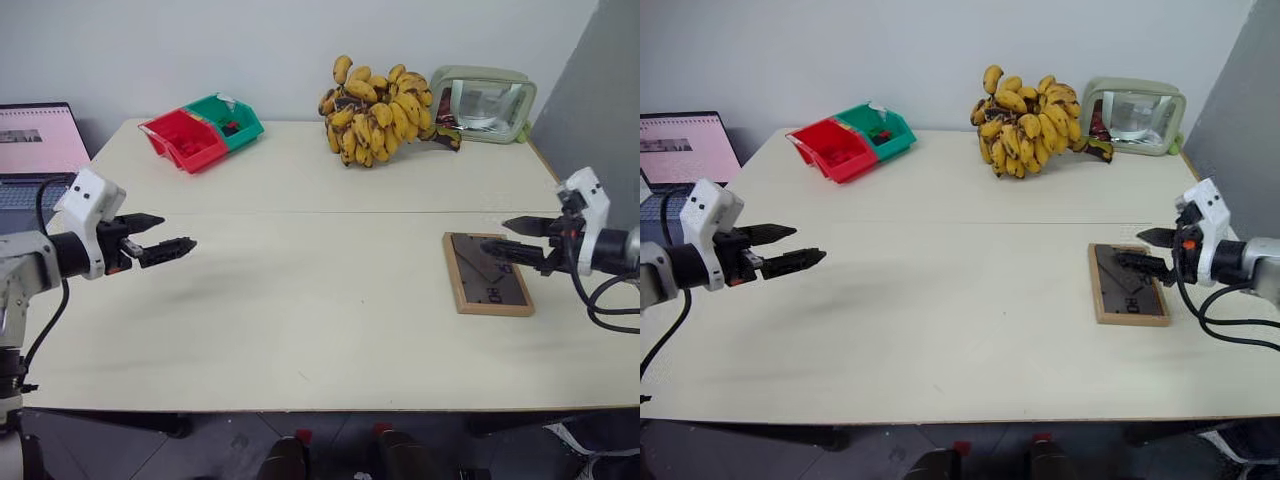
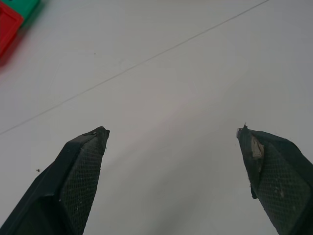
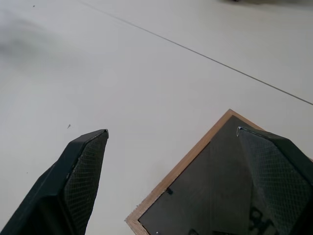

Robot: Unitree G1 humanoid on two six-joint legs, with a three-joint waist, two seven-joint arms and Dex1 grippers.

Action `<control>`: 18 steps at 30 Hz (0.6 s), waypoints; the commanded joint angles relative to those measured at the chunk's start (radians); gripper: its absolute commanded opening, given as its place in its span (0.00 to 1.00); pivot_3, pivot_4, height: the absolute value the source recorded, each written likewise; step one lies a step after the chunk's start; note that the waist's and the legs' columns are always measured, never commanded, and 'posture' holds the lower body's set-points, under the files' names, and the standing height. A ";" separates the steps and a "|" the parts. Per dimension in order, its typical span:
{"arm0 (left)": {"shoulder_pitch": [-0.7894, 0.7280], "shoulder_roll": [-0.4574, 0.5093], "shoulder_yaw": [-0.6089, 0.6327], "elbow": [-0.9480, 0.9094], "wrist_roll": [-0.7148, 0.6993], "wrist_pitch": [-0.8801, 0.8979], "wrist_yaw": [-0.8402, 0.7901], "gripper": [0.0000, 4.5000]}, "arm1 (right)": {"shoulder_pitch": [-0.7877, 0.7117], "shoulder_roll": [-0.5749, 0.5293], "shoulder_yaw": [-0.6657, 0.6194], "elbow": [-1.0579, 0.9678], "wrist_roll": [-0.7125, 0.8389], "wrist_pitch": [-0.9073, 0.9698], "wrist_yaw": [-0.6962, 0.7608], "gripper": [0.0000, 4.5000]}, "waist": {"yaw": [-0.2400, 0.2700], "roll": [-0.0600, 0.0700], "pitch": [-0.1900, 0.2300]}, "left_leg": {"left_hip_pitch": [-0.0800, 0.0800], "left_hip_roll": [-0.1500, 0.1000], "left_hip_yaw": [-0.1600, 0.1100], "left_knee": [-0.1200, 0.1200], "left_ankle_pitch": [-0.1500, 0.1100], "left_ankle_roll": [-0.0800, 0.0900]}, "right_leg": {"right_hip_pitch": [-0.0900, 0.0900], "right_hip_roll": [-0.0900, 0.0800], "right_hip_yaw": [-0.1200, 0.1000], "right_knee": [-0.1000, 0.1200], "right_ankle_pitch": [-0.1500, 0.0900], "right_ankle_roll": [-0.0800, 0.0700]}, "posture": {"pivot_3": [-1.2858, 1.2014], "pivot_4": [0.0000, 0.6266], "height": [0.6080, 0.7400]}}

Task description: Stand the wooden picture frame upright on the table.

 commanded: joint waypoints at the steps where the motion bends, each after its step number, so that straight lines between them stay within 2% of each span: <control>1: -0.001 0.013 0.030 -0.039 -0.008 -0.008 0.002 1.00 | -0.001 -0.012 -0.019 -0.015 -0.006 -0.020 0.000 0.99 | 0.001 0.000 0.000 | 0.000 0.000 0.000 0.000 0.000 0.000 | 0.000 0.000 0.000 0.000 0.000 0.000 | 0.52 0.24 1.00; 11: -0.027 -0.007 0.000 -0.055 -0.008 -0.015 0.006 1.00 | 0.038 -0.013 -0.029 -0.022 -0.021 -0.026 -0.023 0.99 | 0.001 0.000 0.000 | 0.000 0.000 0.000 0.000 0.000 0.000 | 0.000 0.000 0.000 0.000 0.000 0.000 | 0.52 0.24 1.00; 18: -0.025 -0.069 -0.075 -0.176 -0.022 0.009 0.012 1.00 | 0.011 0.012 -0.005 0.069 -0.139 -0.080 -0.157 0.99 | 0.002 0.000 0.000 | 0.000 0.000 0.000 0.000 0.000 0.000 | 0.000 0.000 0.000 0.001 0.000 0.000 | 0.52 0.24 1.00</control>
